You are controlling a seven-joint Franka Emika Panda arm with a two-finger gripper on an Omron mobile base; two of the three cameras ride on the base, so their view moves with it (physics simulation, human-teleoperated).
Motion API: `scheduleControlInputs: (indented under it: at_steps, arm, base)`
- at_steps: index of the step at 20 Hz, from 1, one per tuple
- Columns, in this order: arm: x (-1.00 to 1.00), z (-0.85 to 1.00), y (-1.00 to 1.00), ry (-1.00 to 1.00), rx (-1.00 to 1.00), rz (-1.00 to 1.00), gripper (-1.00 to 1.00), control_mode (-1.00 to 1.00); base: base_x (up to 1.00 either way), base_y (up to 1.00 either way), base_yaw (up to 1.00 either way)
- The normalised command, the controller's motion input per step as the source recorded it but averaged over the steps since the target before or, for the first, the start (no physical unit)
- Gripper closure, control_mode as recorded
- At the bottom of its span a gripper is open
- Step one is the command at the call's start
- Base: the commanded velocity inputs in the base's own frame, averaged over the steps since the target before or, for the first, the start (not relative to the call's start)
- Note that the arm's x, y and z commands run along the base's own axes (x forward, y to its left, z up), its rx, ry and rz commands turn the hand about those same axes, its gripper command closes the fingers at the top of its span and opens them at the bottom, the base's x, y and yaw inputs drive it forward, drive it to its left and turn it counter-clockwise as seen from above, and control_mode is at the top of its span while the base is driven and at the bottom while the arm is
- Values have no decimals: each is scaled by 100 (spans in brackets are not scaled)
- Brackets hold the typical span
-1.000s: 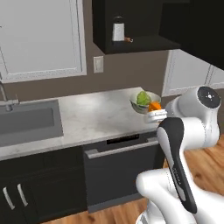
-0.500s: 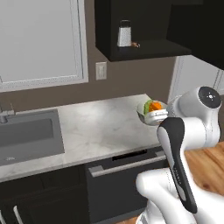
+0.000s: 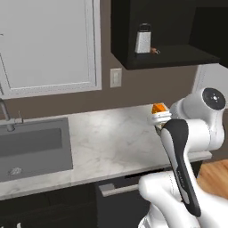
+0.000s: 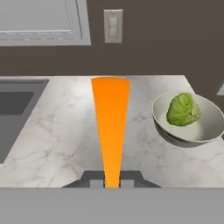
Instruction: Pick the cheese from the fridge and the cheese grater from the cabinet and place them next to the salad bowl.
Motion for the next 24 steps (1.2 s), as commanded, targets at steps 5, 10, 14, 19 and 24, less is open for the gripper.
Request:
scheduleControlInputs:
  at_steps: [5, 10, 14, 19, 24]
  arm:
    - [0, 0, 0, 0, 0, 0, 100, 100]
    - [0, 0, 0, 0, 0, 0, 100, 100]
    - [0, 0, 0, 0, 0, 0, 100, 100]
    - [0, 0, 0, 0, 0, 0, 100, 100]
    - [0, 0, 0, 0, 0, 0, 100, 100]
  base:
    - [48, -13, 19]
    - [43, -18, 14]
    - [33, -5, 1]
    - [8, 0, 0]
    - [0, 0, 0]
